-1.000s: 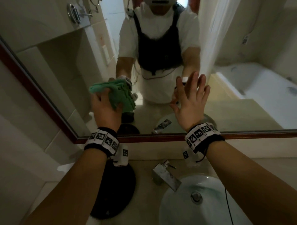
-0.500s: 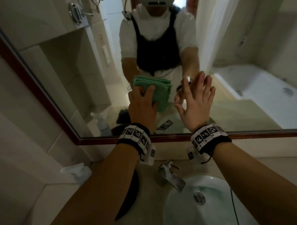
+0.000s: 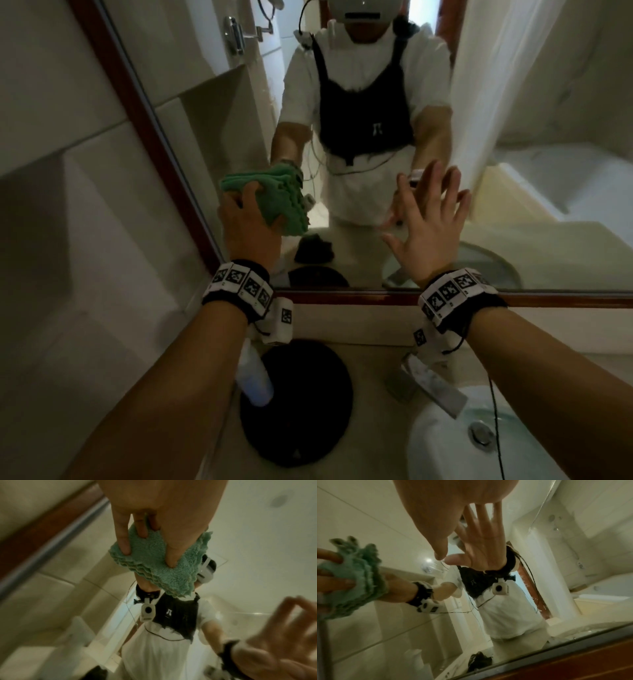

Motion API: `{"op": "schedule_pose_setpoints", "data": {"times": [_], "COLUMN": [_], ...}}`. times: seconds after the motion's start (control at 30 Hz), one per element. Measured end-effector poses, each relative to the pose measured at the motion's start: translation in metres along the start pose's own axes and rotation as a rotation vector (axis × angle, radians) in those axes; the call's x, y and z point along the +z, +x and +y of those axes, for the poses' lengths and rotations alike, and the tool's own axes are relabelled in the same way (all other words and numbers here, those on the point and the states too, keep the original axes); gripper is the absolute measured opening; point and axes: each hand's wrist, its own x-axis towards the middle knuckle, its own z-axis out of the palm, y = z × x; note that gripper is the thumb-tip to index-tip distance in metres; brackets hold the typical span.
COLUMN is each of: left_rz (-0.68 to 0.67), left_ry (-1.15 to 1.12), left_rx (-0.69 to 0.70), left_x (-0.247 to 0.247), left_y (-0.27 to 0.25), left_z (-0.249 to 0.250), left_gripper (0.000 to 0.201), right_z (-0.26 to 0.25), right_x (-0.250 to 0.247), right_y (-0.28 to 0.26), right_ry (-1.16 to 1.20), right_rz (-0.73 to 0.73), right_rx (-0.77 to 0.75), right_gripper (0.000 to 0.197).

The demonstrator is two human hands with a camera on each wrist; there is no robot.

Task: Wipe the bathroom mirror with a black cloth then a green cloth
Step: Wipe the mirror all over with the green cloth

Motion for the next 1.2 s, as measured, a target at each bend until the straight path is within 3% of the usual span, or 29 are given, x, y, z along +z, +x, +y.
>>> {"op": "schedule_pose_setpoints", "data": {"times": [0.2,0.33,0.5,0.7,0.87,0.97,1.2], "left_rz": [0.023,0.018,0.014,-0.125,-0.100,-0.084,-0.051], "left_ry": [0.082,0.062,0.042,0.045,0.056,0.033,0.072], "left_rx": [-0.039,-0.050,-0.054,0.209,0.255,0.191,-0.124], "left_x": [-0.017,-0.014,0.001,0.047,0.056,0.048,0.023], "left_y": [0.013,0.015,0.001,-0.042,-0.043,-0.038,-0.020], "left_z": [-0.059,-0.070,-0.041,0.030,0.027,0.005,-0.083], "left_gripper": [0.071,0.072,0.068,0.060,0.057,0.058,0.062], "right_z": [-0.003,-0.002,-0.002,0.002,0.005,0.005,0.006], "right_x": [0.008,0.009,0.012,0.017,0.020,0.022,0.025], "right_y": [-0.001,-0.001,-0.001,-0.003,-0.003,-0.003,-0.003], "right_ry": [-0.006,-0.012,-0.020,-0.029,-0.023,-0.019,-0.028], "right_rz": [0.010,0.004,0.031,0.045,0.074,0.081,0.093], "right_rx": [0.004,0.002,-0.006,-0.023,-0.046,-0.050,-0.050], "right_gripper": [0.097,0.099,0.099,0.098,0.093,0.093,0.092]}}
